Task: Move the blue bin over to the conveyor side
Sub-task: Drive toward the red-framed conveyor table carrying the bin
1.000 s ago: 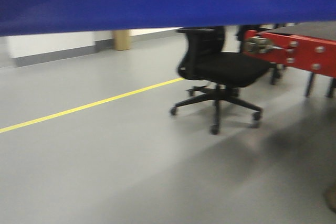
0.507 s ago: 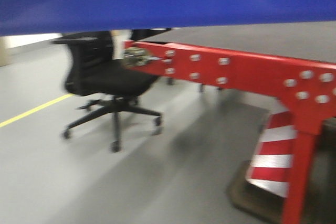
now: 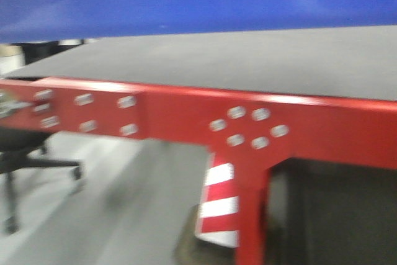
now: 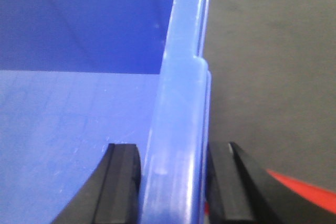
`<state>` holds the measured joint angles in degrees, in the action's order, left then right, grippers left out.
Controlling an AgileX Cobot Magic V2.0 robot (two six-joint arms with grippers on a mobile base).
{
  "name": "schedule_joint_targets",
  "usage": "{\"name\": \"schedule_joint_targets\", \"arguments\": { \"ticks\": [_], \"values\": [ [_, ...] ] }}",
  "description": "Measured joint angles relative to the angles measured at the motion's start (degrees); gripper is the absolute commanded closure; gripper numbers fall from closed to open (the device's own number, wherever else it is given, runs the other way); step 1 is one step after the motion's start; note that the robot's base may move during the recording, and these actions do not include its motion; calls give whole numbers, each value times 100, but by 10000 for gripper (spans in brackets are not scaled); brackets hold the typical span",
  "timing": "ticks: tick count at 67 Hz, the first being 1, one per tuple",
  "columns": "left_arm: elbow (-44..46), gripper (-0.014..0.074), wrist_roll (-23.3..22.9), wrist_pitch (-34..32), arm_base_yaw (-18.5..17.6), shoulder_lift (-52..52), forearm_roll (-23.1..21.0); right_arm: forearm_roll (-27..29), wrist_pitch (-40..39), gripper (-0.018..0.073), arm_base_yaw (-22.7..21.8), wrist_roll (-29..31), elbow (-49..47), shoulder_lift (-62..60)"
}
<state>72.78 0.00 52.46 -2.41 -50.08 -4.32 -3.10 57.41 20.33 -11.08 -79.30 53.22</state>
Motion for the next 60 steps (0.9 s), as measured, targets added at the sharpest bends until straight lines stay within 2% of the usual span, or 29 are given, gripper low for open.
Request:
{"name": "schedule_joint_targets", "arguments": {
  "ticks": [60],
  "values": [
    [0, 605, 0, 0, 0, 0, -10, -10, 0, 629, 0, 0, 0, 0]
  ]
}}
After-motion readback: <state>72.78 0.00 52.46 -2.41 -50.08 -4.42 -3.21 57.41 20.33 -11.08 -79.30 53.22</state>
